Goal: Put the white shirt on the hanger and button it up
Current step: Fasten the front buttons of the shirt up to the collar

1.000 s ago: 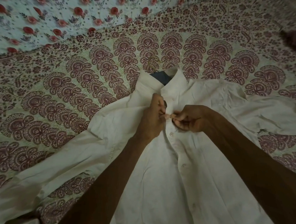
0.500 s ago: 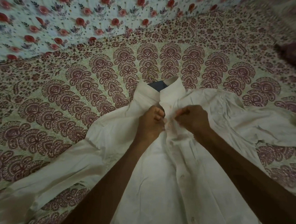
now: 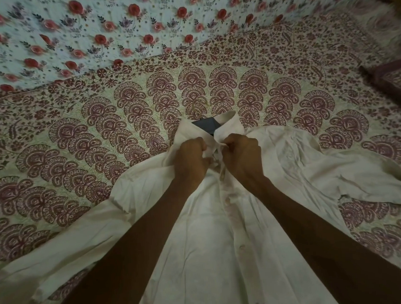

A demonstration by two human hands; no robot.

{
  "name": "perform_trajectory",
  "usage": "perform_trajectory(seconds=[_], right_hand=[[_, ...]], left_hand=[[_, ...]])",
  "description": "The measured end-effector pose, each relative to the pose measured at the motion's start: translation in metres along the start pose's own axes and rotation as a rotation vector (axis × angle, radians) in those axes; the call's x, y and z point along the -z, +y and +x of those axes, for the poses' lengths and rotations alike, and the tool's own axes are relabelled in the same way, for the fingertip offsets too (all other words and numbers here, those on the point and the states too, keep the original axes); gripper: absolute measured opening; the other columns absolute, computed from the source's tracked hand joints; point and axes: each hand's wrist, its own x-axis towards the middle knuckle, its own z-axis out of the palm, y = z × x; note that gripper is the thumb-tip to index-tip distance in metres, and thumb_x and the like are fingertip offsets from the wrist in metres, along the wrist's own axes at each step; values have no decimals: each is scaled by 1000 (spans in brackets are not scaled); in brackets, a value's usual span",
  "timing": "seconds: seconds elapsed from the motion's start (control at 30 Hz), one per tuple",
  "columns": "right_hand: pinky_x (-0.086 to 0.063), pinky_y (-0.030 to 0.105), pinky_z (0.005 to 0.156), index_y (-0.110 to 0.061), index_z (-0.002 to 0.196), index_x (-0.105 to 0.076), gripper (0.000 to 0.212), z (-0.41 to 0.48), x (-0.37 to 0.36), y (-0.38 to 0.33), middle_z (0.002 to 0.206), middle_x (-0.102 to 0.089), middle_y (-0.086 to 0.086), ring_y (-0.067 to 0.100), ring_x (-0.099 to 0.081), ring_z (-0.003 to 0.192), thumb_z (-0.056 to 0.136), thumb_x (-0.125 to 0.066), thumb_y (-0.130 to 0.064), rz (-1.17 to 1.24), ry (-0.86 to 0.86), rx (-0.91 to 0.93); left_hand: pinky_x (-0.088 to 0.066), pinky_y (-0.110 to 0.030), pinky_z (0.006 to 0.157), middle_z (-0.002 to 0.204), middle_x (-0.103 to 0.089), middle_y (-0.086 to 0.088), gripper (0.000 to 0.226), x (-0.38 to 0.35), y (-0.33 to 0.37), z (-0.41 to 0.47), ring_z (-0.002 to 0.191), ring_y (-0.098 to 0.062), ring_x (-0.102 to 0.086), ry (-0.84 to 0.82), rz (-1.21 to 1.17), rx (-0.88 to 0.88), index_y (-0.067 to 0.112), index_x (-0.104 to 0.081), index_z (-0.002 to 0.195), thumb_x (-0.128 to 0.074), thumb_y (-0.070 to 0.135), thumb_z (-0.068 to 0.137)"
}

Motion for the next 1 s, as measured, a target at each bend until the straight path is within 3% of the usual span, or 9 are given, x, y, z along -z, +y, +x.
perform_trajectory(seconds=[0.13, 0.33, 0.5, 0.67, 0.77, 0.83, 0.93, 1.0], right_hand=[[-36, 20, 62, -10, 85, -74, 21, 0, 6, 11, 77, -74, 3, 9, -60, 64, 91, -66, -28, 119, 53, -82], [-36, 7, 62, -12, 87, -75, 8, -3, 4, 21, 77, -72, -3, 3, -60, 65, 84, -75, -20, 191, 36, -147], [-57, 24, 69, -5, 89, -74, 13, -8, 7, 26, 78, -74, 6, 15, -69, 68, 89, -71, -17, 349, -63, -193], [-44, 9, 65, -6, 84, -75, 13, -6, 11, 28, 77, -71, 2, 12, -67, 73, 86, -73, -18, 282, -135, -220], [-57, 19, 69, 2, 86, -73, 14, -3, 15, 25, 74, -71, 4, 13, -69, 67, 81, -78, -11, 496, -254, -430], [-60, 24, 66, 10, 91, -69, 18, -2, 20, 21, 75, -71, 13, 17, -71, 64, 79, -78, -1, 730, -301, -558], [-59, 23, 60, 13, 88, -65, 12, -2, 26, 14, 80, -69, 21, 22, -71, 65, 79, -71, 12, 918, -338, -617], [-62, 27, 66, 16, 92, -65, 16, 0, 29, 12, 85, -70, 24, 28, -71, 72, 77, -70, 15, 923, -349, -594]], left_hand=[[-52, -35, 72, 94, -71, -7, 33, -7, 3, -3, 86, -23, -67, 29, 47, -18, 12, -66, 99, -82, 26, 74], [-50, -40, 69, 86, -65, -11, 33, -12, 0, -10, 80, -27, -63, 38, -14, -41, 7, -65, 87, -87, 20, 66], [-51, -44, 66, 84, -63, -14, 22, -20, 1, -18, 78, -29, -62, 76, -4, -8, 3, -65, 78, -82, 15, 72], [-52, -43, 72, 87, -66, -15, 21, -21, 9, -10, 84, -28, -62, -6, -80, 128, -2, -66, 77, -78, 13, 71], [-55, -31, 63, 74, -72, -11, 8, -14, 6, -3, 71, -23, -67, -80, -174, 170, 0, -71, 68, -74, 7, 70], [-48, -19, 58, 70, -70, -5, 5, -6, 4, -4, 64, -13, -62, -104, -247, 178, 3, -72, 69, -74, 6, 72], [-49, -25, 67, 70, -67, -4, 10, 6, 0, -4, 66, -13, -60, -101, -579, 274, 14, -71, 69, -79, 8, 71], [-49, -24, 63, 70, -65, -6, 13, 14, 4, -3, 63, -13, -57, -157, -756, 318, 15, -69, 73, -78, 5, 76]])
